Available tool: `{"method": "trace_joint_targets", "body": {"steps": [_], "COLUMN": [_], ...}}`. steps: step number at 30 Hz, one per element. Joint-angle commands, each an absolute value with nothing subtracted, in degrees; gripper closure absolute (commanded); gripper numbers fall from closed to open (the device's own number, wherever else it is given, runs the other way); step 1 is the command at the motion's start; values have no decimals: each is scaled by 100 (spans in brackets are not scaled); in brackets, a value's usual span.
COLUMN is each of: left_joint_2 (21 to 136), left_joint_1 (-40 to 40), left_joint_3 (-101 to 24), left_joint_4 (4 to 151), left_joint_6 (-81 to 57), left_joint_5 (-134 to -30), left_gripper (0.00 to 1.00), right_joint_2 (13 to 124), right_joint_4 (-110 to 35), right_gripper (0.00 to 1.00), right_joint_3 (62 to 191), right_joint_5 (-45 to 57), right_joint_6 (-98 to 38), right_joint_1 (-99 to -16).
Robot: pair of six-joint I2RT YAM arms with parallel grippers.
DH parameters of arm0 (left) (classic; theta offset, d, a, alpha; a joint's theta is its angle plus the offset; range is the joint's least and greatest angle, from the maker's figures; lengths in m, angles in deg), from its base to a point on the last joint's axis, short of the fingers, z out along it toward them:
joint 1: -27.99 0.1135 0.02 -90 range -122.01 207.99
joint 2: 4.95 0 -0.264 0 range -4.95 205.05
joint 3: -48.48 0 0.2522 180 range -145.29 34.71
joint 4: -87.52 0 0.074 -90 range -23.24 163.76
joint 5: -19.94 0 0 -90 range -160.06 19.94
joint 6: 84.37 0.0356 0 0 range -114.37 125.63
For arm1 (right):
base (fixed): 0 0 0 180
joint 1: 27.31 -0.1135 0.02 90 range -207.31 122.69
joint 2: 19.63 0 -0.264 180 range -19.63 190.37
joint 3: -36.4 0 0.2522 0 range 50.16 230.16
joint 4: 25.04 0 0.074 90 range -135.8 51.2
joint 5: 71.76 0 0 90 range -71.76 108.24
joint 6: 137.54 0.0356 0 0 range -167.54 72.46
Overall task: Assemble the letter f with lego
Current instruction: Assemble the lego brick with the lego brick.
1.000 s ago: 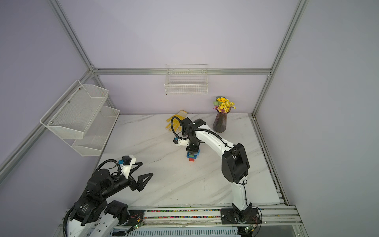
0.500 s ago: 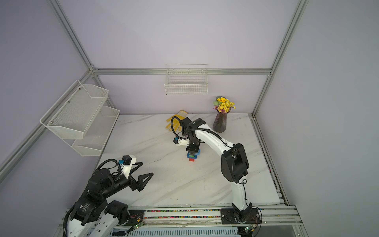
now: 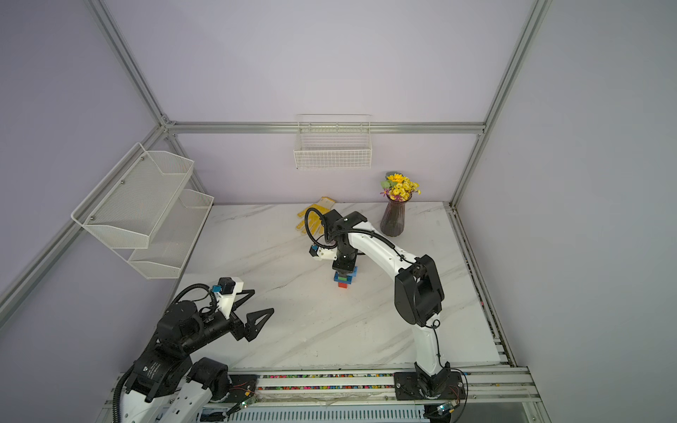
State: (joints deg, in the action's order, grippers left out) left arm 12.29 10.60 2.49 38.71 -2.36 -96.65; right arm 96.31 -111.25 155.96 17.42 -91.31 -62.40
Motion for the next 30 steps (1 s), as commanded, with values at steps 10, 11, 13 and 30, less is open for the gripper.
{"method": "trace_joint_targets", "body": {"steps": [10, 11, 13, 30], "left_joint_2": [1224, 1219, 1228, 1254], "left_joint_1": [1034, 1040, 1038, 1036], "left_joint_3": [246, 246, 245, 246], "left_joint_4": [3966, 3966, 3966, 3967], "left_joint_6": [-273, -278, -284, -296], "left_joint_5": [-9627, -9625, -9625, -9630], "left_gripper": [0, 0, 0, 0], "right_joint_2": [10068, 10101, 10194, 10568], "right_joint_4": [-11161, -11166, -11182, -11141], "right_gripper": [100, 100, 100, 100], "right_joint_3": [15112, 15118, 15157, 15172], "right_joint_5": [1728, 1688, 1582, 1184], "right_joint_6": [-9113, -9109, -9107, -9136], "right_joint_1": [-6271, -6271, -6273, -6163]}}
